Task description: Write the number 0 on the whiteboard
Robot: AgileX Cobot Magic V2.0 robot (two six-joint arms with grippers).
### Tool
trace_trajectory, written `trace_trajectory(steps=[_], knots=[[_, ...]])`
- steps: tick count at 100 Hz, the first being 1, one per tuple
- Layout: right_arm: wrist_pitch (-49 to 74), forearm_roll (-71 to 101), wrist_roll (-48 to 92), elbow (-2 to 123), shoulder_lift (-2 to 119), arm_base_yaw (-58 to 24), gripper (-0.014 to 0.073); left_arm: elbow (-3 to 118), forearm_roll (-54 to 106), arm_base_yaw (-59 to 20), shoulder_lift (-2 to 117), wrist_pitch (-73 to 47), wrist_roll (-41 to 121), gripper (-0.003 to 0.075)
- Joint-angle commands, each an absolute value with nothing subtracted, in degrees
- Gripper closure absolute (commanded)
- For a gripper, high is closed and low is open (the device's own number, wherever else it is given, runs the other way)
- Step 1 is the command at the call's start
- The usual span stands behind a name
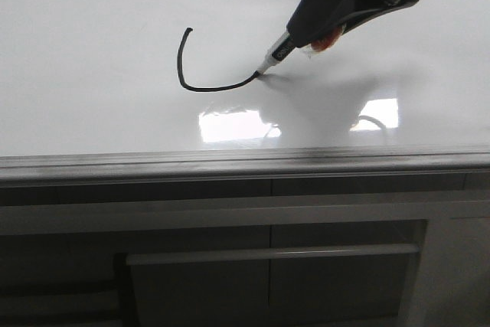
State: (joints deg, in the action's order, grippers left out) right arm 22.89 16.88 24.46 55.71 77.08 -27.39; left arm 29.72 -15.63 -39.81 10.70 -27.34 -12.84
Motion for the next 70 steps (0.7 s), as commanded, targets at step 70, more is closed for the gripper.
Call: trace_trajectory(steps=[70], knots=[[10.4, 14.8, 24.7, 56.7, 76.3, -25.7, 0.0649, 31.1, -15.6, -39.7, 11.4, -23.1, -13.5, 0.074]])
